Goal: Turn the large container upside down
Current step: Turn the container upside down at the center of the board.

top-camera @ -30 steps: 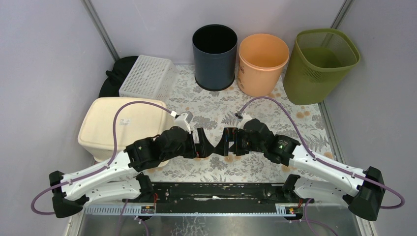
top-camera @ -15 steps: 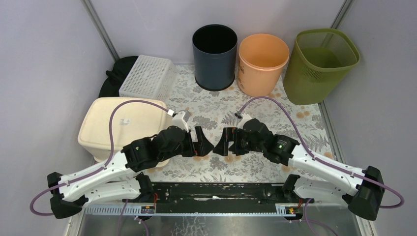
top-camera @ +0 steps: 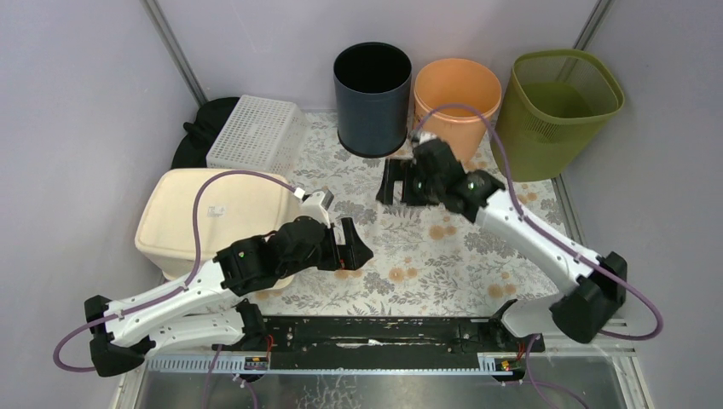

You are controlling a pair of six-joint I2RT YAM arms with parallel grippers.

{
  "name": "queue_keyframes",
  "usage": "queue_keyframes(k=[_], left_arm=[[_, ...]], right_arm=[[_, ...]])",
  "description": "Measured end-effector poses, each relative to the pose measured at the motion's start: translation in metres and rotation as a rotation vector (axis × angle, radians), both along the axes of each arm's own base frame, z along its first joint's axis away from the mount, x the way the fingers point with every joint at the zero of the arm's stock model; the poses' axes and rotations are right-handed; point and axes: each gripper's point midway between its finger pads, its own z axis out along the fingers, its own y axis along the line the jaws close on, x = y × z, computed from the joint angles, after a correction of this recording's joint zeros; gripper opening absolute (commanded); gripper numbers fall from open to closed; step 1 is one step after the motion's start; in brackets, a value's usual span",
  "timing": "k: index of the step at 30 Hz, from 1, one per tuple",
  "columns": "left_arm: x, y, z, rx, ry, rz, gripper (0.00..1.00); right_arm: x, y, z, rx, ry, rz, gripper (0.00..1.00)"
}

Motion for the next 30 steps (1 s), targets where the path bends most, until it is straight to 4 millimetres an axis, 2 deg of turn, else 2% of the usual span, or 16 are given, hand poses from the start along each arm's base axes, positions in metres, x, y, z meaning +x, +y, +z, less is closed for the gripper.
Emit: queue_keyframes(k=[4,6,11,15,17,22,26,30], left_arm=[[0.000,0.000,0.000,0.004,-0.002,-0.004,1.00],[0.000,0.001,-0.001,0.008,-0.002,-0.005,1.00],[-0.001,0.003,-0.002,0.023,-0.003,-0.011,1.00],[-0.002,0.005,0.001,0.034,-0.008,-0.017,1.00],[-0.002,0.006,0.002,0.037,-0.013,-0.021,1.00],[-0.003,0.012,0.001,0.059,-0.018,-0.021,1.00],[-0.004,0.018,-0.002,0.083,-0.020,-0.019,1.00],[-0.004,0.018,-0.002,0.088,-0.024,-0.023,1.00]], right_arm=[[0.071,-0.019,0.031,-0.044,-0.077,-0.102,0.99],[0.098,-0.025,0.045,-0.055,-0.124,-0.132,0.99],[0.158,-0.037,0.085,-0.065,-0.269,-0.181,1.00],[0.200,-0.043,0.104,-0.082,-0.366,-0.210,1.00],[0.218,-0.049,0.104,-0.105,-0.391,-0.220,0.99],[0.258,-0.070,0.086,-0.213,-0.405,-0.238,0.98],[0.269,-0.089,0.063,-0.315,-0.383,-0.231,0.97],[0.274,-0.099,0.053,-0.370,-0.379,-0.209,0.95]])
